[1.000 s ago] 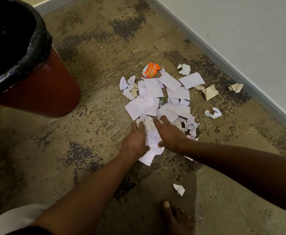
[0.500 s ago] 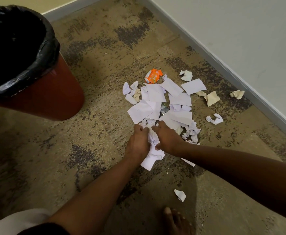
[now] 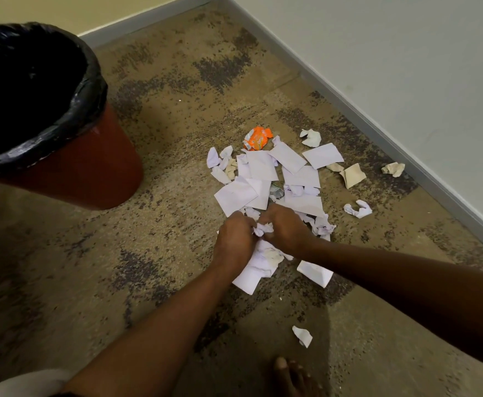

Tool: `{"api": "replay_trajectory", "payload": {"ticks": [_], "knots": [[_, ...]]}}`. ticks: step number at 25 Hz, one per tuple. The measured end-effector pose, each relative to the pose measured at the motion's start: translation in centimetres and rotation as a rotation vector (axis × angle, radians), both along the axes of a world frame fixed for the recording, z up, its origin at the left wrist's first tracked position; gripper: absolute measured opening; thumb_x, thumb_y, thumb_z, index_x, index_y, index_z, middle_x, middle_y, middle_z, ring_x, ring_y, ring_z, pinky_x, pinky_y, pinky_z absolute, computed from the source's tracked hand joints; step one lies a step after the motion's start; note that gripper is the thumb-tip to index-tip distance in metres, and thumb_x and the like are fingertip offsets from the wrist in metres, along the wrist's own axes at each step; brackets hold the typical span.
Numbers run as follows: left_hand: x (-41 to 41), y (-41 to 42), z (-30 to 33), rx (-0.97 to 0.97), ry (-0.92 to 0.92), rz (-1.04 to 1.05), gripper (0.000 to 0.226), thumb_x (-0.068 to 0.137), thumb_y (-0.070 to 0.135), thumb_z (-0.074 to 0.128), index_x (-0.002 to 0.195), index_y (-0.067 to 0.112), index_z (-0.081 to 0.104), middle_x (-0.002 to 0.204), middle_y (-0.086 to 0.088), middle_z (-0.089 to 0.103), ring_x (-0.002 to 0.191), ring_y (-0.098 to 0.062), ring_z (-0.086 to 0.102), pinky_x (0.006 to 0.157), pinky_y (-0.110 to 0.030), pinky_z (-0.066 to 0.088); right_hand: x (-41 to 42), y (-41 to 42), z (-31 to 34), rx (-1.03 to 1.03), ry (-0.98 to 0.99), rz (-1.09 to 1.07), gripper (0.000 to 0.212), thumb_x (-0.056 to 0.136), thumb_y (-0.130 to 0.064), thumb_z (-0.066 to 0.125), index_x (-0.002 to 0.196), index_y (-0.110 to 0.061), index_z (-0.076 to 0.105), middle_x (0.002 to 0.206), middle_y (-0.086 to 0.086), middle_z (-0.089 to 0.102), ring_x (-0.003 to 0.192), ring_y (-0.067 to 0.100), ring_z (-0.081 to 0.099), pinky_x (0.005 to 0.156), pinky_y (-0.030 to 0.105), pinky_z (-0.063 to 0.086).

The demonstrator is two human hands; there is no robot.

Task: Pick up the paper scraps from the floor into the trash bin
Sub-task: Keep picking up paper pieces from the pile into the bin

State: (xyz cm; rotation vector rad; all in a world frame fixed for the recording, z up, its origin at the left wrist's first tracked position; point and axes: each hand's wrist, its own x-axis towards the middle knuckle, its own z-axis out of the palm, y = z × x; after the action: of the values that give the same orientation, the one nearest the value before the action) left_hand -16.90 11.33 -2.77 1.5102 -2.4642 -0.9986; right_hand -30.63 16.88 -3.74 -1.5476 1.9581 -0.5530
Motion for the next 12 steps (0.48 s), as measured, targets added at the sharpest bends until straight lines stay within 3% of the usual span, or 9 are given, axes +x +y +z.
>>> {"api": "replay_trajectory", "payload": {"ticks": [6, 9, 12], "knots": [[0.2, -3.0, 6.0, -0.153, 0.116, 0.026, 0.014, 0.086, 0.020, 0.077, 0.099, 0.015, 0.078, 0.101, -0.010, 0.065, 0.091, -0.026, 0.062, 0.067, -0.028, 0.040, -0.2, -3.3, 6.1, -0.160, 0.094, 0.028, 0.019, 0.076, -0.020, 0.078, 0.094, -0.015, 0.074, 0.094, 0.009, 0.066, 0.087, 0.024, 0.061, 0.075, 0.039, 0.049], [0.9, -5.0, 9.8, -0.223, 0.174, 0.059, 0.013, 0.085, 0.018, 0.077, 0.097, 0.014, 0.077, 0.103, -0.010, 0.069, 0.098, -0.028, 0.065, 0.070, -0.027, 0.042, -0.1, -5.2, 10.1, -0.274, 0.110, 0.032, 0.016, 0.076, -0.012, 0.076, 0.092, -0.014, 0.074, 0.092, 0.010, 0.065, 0.086, 0.022, 0.060, 0.071, 0.031, 0.043], [1.9, -6.4, 14.0, -0.309, 0.198, 0.081, 0.006, 0.084, 0.023, 0.078, 0.088, 0.019, 0.076, 0.081, -0.002, 0.063, 0.078, -0.024, 0.064, 0.057, -0.027, 0.036, 0.7, -6.8, 14.6, -0.377, 0.168, 0.073, 0.013, 0.076, -0.013, 0.077, 0.088, -0.017, 0.074, 0.087, 0.000, 0.063, 0.080, 0.016, 0.057, 0.067, 0.023, 0.035]]}}
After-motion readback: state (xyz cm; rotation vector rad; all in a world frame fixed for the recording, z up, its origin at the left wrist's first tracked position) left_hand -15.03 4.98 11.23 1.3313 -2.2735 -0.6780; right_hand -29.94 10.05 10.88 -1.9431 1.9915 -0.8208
